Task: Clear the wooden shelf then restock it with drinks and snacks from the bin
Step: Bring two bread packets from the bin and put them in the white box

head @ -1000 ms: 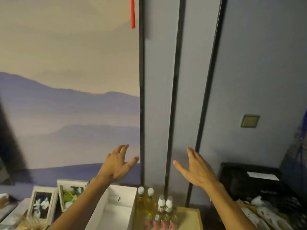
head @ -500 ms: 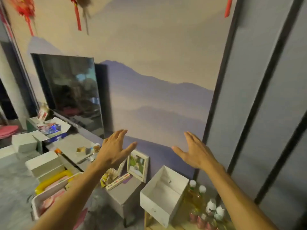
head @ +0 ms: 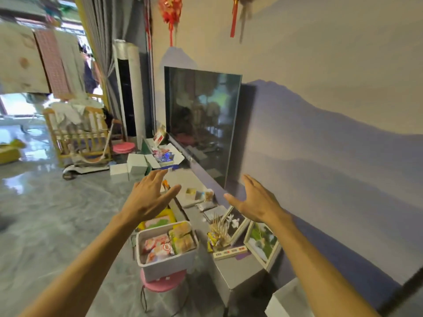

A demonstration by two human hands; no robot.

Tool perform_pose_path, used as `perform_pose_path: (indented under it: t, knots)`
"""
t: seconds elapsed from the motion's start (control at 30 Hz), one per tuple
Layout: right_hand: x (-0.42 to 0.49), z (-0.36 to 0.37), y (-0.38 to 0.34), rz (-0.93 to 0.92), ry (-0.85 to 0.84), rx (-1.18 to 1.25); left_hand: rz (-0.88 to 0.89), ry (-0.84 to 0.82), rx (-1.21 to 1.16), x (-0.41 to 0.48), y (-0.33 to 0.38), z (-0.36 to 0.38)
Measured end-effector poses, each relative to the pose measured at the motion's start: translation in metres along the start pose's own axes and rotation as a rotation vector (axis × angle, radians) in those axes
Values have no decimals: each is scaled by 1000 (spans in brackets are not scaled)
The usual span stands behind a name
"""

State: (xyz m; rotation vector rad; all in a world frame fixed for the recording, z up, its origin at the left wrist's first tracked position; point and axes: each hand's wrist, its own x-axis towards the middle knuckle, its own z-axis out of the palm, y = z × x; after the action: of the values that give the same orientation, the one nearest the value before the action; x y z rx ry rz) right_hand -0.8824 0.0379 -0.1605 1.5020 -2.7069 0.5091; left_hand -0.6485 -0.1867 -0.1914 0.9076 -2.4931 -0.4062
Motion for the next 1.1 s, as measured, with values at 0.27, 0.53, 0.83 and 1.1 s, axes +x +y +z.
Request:
perform_pose_path:
  t: [0.27, 0.53, 0.83, 1.1]
  knots:
    - [97, 74, -39, -72, -115, 25, -94, -46, -2, 40, -68, 30]
    - [193, 157, -15, -102, -259, 37, -216, -108, -58, 86, -107, 118]
    - [336, 300, 33, -224, -530, -30, -479, -220, -60, 147, -159, 259]
    - [411, 514, 78, -349, -705, -73, -730, -282, -155, 155, -231, 449]
